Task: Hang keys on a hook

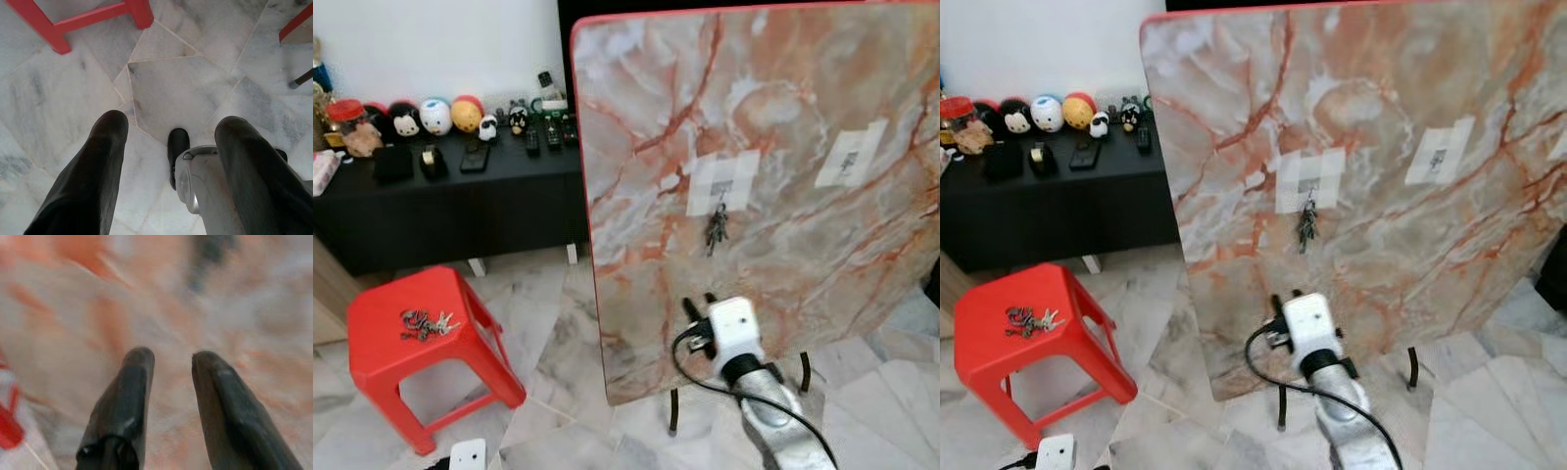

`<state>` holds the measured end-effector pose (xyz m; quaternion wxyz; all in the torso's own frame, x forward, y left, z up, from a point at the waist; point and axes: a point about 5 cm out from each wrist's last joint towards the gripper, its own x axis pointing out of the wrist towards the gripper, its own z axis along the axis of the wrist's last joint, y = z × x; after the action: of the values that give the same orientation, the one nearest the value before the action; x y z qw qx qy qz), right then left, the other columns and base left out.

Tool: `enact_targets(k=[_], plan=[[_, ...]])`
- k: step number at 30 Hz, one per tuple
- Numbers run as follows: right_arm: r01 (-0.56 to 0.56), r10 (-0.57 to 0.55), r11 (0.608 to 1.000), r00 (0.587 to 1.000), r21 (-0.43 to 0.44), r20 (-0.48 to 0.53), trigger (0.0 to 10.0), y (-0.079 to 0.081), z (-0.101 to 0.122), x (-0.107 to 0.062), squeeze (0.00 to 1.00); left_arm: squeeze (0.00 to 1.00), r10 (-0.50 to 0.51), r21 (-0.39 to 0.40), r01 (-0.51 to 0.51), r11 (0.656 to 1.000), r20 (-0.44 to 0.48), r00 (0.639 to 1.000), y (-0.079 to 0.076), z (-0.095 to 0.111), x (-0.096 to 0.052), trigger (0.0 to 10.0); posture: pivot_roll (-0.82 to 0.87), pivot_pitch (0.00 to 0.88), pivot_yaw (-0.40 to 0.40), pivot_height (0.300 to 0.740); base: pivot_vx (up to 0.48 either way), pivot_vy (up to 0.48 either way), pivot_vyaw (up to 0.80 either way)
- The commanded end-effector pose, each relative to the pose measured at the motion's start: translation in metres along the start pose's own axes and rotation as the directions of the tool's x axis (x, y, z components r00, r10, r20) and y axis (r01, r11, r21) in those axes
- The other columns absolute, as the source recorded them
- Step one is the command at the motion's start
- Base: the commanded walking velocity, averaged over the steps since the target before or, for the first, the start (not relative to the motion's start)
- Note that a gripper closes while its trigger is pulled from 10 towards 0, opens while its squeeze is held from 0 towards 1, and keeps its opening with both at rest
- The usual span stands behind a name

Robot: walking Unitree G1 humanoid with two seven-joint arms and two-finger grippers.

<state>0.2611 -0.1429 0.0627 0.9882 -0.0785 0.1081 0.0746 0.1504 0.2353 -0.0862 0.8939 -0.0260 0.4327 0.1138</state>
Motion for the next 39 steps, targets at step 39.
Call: enact_targets(k=[39], plan=[[0.465,-0.112,0.849,0.624,0.252,-0.773,10.0,-0.038,-0.199,-0.106,0.0,0.0,0.005,0.085,0.004,0.996,-0.105,0.994,0.01,-0.014,-0.003,10.0,-0.1,0.0,0.043,0.74,0.0,0.0,0.0]])
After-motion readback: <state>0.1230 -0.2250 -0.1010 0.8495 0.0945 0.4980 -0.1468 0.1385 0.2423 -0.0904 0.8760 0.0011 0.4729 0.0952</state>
